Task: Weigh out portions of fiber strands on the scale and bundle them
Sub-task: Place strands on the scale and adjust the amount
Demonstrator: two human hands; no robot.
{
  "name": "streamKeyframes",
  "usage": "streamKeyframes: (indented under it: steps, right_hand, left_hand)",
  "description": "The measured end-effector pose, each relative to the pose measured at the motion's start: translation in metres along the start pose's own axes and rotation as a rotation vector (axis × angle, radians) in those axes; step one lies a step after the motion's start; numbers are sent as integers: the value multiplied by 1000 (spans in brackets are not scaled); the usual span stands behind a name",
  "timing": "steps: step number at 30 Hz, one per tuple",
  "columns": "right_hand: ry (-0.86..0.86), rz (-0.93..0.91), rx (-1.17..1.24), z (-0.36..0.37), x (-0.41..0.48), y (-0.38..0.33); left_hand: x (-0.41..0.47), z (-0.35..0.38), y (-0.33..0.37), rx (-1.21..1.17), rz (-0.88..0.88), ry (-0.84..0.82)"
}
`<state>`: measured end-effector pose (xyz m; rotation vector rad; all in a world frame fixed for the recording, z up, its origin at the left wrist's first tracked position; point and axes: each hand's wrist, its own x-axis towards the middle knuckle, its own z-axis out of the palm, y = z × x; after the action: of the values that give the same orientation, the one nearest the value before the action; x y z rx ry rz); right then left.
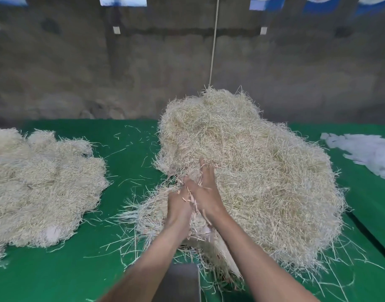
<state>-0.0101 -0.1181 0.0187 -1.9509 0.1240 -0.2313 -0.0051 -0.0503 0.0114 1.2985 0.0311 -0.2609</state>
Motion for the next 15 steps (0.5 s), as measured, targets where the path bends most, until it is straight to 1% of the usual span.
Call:
streamKeyframes:
  steps: [2, 3, 5, 7, 9, 11, 12, 13, 14, 15]
  right_hand:
    - [23, -116, 89, 2, 0, -2]
    - [-4, -158, 111, 11, -7, -4]
    - [-27, -193, 129, 31, -23, -1]
    - [80, -141, 194, 34, -20, 3]
    - [207, -46, 270, 19, -4, 0]
    - [348, 56, 397, -4, 15, 3]
    - [401, 123, 461, -16, 23, 5]
    - [433, 183, 514, -24, 29, 8]
    - [435, 218, 547, -28, 35, 9]
    - [407, 223, 544, -27, 37, 9]
  left_hand:
    - [9, 1, 11, 7, 33, 13]
    - [14, -3, 17, -21, 50, 25]
    - [29, -10, 11, -98, 28, 67]
    - [32, -10, -2, -192, -24, 131]
    - [30, -2, 1, -165, -62, 73]
    - [31, -4, 6, -225, -115, -6]
    - [30, -6, 7, -213, -130, -12]
    - [29, -8, 4, -170, -126, 6]
    - [24, -7, 3, -175, -160, -5]
    - [19, -3, 0, -220, -238, -56]
